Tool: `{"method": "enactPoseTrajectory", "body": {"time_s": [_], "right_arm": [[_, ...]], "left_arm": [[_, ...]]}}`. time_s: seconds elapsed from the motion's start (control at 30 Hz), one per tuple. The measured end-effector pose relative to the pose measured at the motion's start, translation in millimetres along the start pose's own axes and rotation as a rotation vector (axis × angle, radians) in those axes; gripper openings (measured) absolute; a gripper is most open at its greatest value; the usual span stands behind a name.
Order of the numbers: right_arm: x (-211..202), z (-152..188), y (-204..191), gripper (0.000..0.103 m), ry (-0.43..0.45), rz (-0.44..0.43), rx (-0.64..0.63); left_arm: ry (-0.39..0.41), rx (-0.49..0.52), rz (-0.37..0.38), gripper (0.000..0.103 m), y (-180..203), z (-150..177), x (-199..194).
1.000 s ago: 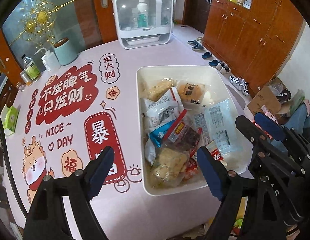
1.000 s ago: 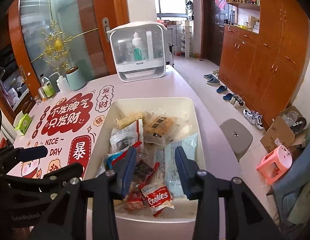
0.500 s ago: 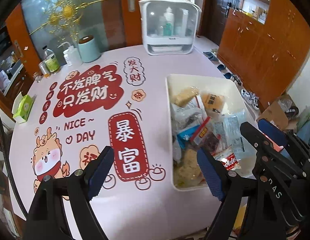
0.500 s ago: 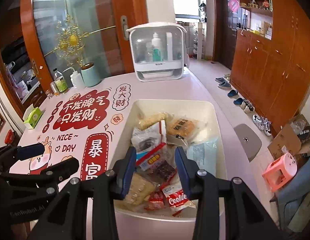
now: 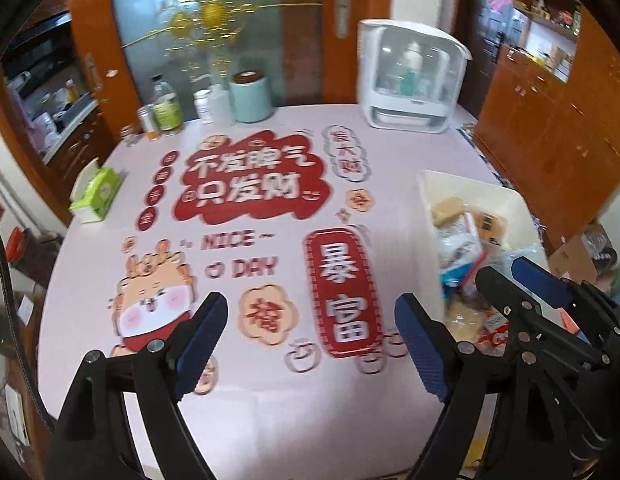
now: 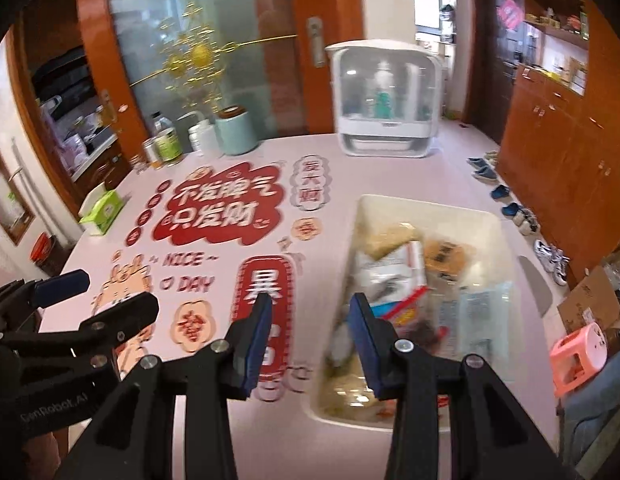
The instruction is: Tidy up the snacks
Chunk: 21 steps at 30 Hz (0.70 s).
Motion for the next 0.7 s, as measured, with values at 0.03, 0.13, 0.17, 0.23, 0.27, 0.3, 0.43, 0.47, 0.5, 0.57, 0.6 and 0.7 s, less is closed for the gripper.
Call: {"method": "enactPoseTrajectory", "body": {"time_s": [0.03,0.13,0.17,0.23,0.27,0.3,0.43,0.47,0.5,0.57,0.6,0.7], "right_arm": [[0,0,-6,0.041,-0.005,-0.01,-0.004],[-1,-1,-26,0.041,-0.025,-0.054,-0.016],[-1,-1,-31,0.041,-0.029,-0.06,-0.023],[-3,0,-39,0.041,-0.042,-0.071,-0.042],[-5,-1,-43,0.041,-0.047,-0.078,-0.048],[-6,0,-45,0.041,-0.051,-0.085,-0.05],[-14,3,-44,0.041,-0.066,-0.102,-0.038],[-17,4,-43,0.041,-0.065,-0.099,-0.037],[-19,5,-41,0.041,-0.065,-0.096,-0.036],[-23,7,-35,0.046,-0.063,-0.084,-0.027],[-24,9,-31,0.048,-0.063,-0.073,-0.02],[-25,14,-16,0.053,-0.072,-0.068,0.012]], "left_arm": [[0.003,-0.006,-0.009,0.087,-7,2,-3],[0.019,-0.04,-0.026,0.096,-30,10,-14],[0.022,-0.048,-0.029,0.097,-34,11,-15],[0.024,-0.073,-0.036,0.097,-44,16,-20],[0.023,-0.081,-0.039,0.097,-47,18,-21],[0.023,-0.086,-0.039,0.097,-49,19,-22],[0.028,-0.079,-0.032,0.097,-43,22,-23],[0.029,-0.07,-0.034,0.097,-38,24,-24],[0.03,-0.064,-0.037,0.097,-35,25,-24],[0.031,-0.062,-0.041,0.097,-29,27,-25],[0.03,-0.062,-0.042,0.097,-25,28,-24],[0.019,-0.07,-0.041,0.097,-17,29,-22]]}}
Point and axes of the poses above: each gripper's, at about its wrist camera, not at the fingertips, and x roughly the way its jaws point, y to its right, z to its underside, the point moved 2 cm from there along x, roughly the way its jaws point, and after that the axes turned 9 degrees about z, right-handed, at the moved point
